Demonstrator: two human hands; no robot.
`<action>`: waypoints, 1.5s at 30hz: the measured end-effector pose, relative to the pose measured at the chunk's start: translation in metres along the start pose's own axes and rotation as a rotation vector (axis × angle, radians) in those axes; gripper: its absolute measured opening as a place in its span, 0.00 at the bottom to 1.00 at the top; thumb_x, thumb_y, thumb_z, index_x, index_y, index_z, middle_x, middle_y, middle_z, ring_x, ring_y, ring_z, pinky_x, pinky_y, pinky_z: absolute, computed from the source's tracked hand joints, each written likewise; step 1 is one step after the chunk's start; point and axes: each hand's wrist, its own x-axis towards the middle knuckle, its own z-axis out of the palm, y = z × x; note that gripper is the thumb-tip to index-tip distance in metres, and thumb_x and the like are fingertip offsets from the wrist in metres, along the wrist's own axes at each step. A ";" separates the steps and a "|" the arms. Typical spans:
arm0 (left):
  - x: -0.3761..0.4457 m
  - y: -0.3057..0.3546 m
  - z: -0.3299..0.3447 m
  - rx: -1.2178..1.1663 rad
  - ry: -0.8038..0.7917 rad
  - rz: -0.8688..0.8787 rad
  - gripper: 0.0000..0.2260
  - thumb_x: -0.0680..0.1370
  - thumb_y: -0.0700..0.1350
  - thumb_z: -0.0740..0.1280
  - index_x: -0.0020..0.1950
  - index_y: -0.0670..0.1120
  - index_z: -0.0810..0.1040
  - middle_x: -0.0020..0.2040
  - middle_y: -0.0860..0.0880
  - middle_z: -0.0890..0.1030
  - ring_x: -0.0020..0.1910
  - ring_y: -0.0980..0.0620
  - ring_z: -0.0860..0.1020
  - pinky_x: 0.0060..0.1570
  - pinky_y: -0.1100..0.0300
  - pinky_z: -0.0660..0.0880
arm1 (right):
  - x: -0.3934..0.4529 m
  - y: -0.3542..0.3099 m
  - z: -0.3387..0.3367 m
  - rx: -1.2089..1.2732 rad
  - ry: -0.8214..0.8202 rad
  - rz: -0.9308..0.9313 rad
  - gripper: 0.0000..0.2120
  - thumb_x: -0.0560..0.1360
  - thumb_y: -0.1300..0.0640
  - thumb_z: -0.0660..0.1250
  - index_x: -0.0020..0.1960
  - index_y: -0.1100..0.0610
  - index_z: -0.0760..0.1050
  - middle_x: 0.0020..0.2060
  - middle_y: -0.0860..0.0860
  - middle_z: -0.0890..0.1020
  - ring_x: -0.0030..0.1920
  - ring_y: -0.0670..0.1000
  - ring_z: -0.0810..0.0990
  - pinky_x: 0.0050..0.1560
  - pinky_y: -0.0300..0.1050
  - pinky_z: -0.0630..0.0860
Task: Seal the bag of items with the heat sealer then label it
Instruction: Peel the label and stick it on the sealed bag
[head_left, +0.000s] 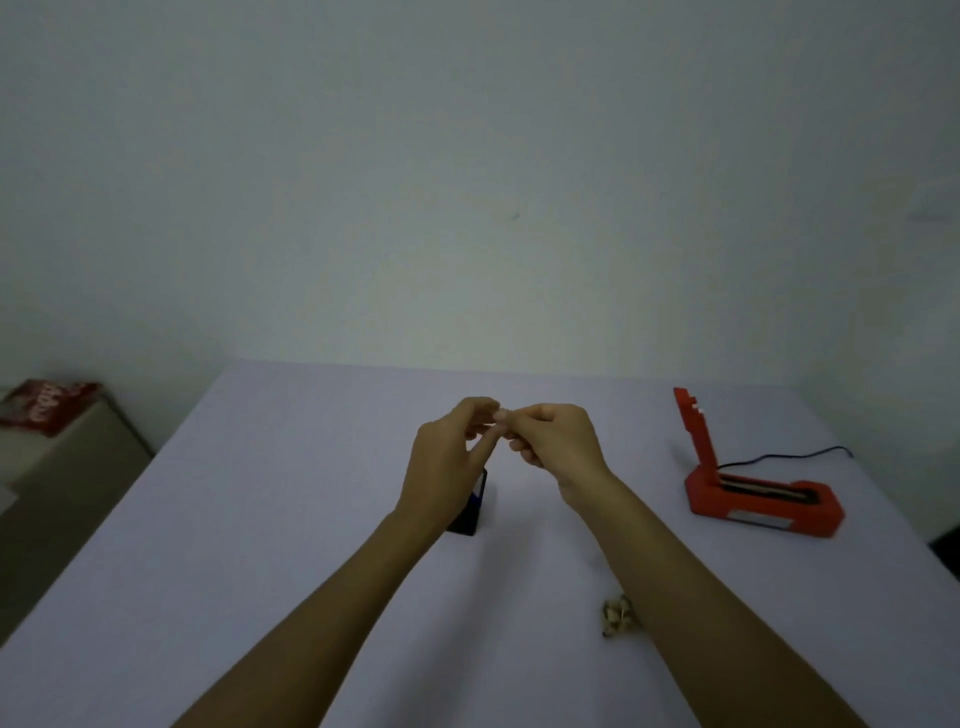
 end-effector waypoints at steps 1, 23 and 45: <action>-0.002 0.003 0.000 -0.032 0.026 -0.021 0.12 0.77 0.46 0.69 0.59 0.46 0.78 0.50 0.55 0.83 0.47 0.62 0.80 0.49 0.71 0.76 | -0.003 0.000 0.000 0.035 0.009 0.008 0.09 0.71 0.54 0.75 0.43 0.61 0.84 0.36 0.54 0.85 0.34 0.46 0.81 0.38 0.37 0.78; -0.005 0.004 -0.012 -0.096 0.081 -0.206 0.07 0.77 0.45 0.68 0.49 0.45 0.84 0.39 0.58 0.81 0.37 0.68 0.78 0.42 0.80 0.71 | -0.010 0.001 0.013 -0.149 -0.054 -0.105 0.08 0.76 0.58 0.67 0.44 0.58 0.84 0.39 0.53 0.86 0.41 0.48 0.85 0.44 0.38 0.80; -0.001 -0.005 -0.020 -0.054 0.004 -0.199 0.08 0.76 0.46 0.70 0.50 0.44 0.84 0.42 0.49 0.85 0.39 0.59 0.82 0.45 0.68 0.79 | 0.005 -0.007 0.006 -0.558 -0.164 -0.267 0.08 0.76 0.56 0.66 0.46 0.56 0.84 0.39 0.48 0.86 0.42 0.45 0.84 0.42 0.39 0.79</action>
